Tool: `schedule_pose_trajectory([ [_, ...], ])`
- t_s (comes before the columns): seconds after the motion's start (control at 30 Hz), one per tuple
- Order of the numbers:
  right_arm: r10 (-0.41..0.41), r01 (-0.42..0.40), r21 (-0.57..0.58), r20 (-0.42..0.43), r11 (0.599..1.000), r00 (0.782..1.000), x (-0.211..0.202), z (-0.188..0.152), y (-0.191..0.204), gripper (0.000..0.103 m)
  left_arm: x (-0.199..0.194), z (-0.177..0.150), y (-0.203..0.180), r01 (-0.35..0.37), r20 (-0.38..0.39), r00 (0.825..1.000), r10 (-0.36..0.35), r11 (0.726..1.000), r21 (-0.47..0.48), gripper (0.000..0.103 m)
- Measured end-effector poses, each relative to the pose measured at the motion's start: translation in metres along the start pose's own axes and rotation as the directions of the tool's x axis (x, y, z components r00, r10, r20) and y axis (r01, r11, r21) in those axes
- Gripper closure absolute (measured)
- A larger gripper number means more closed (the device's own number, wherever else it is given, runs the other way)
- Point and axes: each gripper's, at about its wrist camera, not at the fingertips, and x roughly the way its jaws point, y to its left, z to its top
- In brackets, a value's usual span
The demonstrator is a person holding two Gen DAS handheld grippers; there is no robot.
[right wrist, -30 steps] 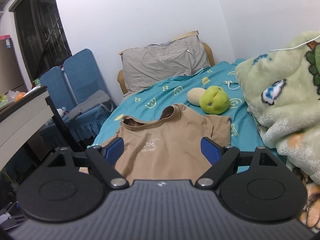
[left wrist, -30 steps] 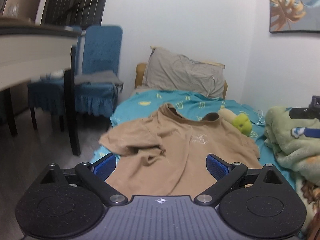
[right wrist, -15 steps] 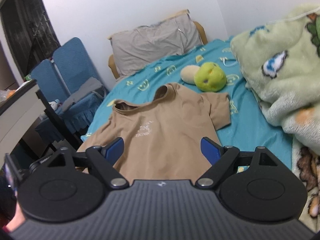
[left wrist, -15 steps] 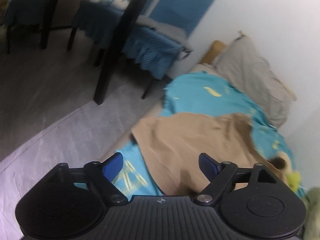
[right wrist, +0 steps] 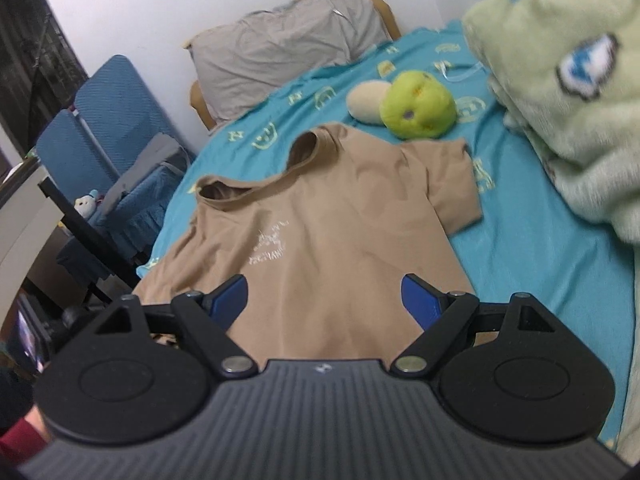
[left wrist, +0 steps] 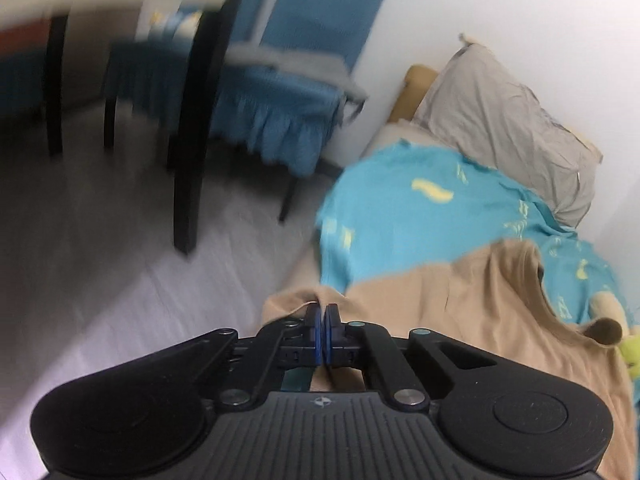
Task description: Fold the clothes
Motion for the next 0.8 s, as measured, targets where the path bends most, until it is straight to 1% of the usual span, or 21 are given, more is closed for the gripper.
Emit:
schedule_pose_trajectory([
  [0.03, 0.003, -0.003, 0.005, -0.006, 1.0, 1.0, 0.0, -0.003, -0.001, 0.018, -0.003, 0.014, -0.006, -0.003, 0.022, 1.0, 0.003, 1.0, 0.024, 0.101],
  [0.1, -0.019, 0.019, 0.001, -0.024, 1.0, 1.0, 0.002, -0.008, -0.002, 0.018, -0.008, 0.043, -0.019, -0.019, 0.063, 0.998, 0.014, 0.997, 0.076, 0.101],
  [0.17, -0.033, 0.033, -0.001, -0.039, 0.999, 0.999, 0.005, -0.009, 0.0, 0.018, -0.002, 0.072, -0.035, -0.085, 0.107, 0.992, 0.07, 0.986, 0.143, 0.101],
  [0.2, -0.04, 0.04, -0.011, -0.033, 0.999, 0.999, 0.006, -0.009, 0.002, 0.018, 0.008, 0.086, -0.046, -0.128, 0.128, 0.986, 0.107, 0.978, 0.166, 0.101],
  [0.3, -0.085, 0.086, -0.06, 0.015, 0.995, 0.996, 0.008, -0.005, 0.009, 0.018, 0.04, 0.112, -0.066, -0.249, 0.169, 0.961, 0.218, 0.948, 0.197, 0.101],
  [0.33, -0.096, 0.097, -0.073, 0.022, 0.993, 0.995, 0.011, -0.005, 0.01, 0.018, 0.054, 0.114, -0.071, -0.287, 0.172, 0.952, 0.255, 0.936, 0.203, 0.101],
  [0.43, -0.125, 0.128, -0.112, 0.029, 0.986, 0.992, 0.019, -0.006, 0.014, 0.018, 0.082, 0.107, -0.067, -0.298, 0.119, 0.953, 0.28, 0.937, 0.183, 0.1],
  [0.47, -0.13, 0.132, -0.119, 0.022, 0.984, 0.991, 0.023, -0.007, 0.014, 0.018, 0.086, 0.102, -0.066, -0.27, 0.111, 0.961, 0.254, 0.948, 0.166, 0.095],
  [0.5, -0.134, 0.135, -0.126, 0.016, 0.983, 0.991, 0.027, -0.008, 0.014, 0.018, 0.088, 0.096, -0.063, -0.248, 0.104, 0.967, 0.234, 0.957, 0.153, 0.087],
  [0.53, -0.133, 0.134, -0.131, 0.014, 0.982, 0.991, 0.029, -0.008, 0.014, 0.018, 0.088, 0.09, -0.06, -0.225, 0.089, 0.973, 0.214, 0.963, 0.148, 0.085],
  [0.6, -0.131, 0.132, -0.142, 0.018, 0.981, 0.991, 0.032, -0.008, 0.015, 0.018, 0.081, 0.075, -0.055, -0.179, 0.037, 0.984, 0.175, 0.973, 0.143, 0.075],
  [0.63, -0.132, 0.134, -0.148, 0.023, 0.98, 0.991, 0.032, -0.007, 0.016, 0.018, 0.071, 0.067, -0.049, -0.135, 0.001, 0.991, 0.136, 0.98, 0.144, 0.073],
  [0.67, -0.132, 0.135, -0.15, 0.031, 0.979, 0.991, 0.032, -0.007, 0.018, 0.018, 0.06, 0.059, -0.043, -0.09, -0.035, 0.995, 0.096, 0.986, 0.142, 0.067],
  [0.7, -0.13, 0.134, -0.152, 0.038, 0.979, 0.991, 0.031, -0.006, 0.018, 0.018, 0.049, 0.051, -0.038, -0.045, -0.07, 0.996, 0.056, 0.989, 0.14, 0.058],
  [0.77, -0.123, 0.129, -0.151, 0.045, 0.98, 0.991, 0.028, -0.007, 0.02, 0.018, 0.017, 0.028, -0.022, 0.021, -0.14, 0.99, 0.002, 0.987, 0.16, 0.052],
  [0.8, -0.12, 0.126, -0.15, 0.046, 0.981, 0.992, 0.026, -0.008, 0.019, 0.018, -0.001, 0.016, -0.012, 0.049, -0.174, 0.984, -0.019, 0.984, 0.17, 0.052],
])
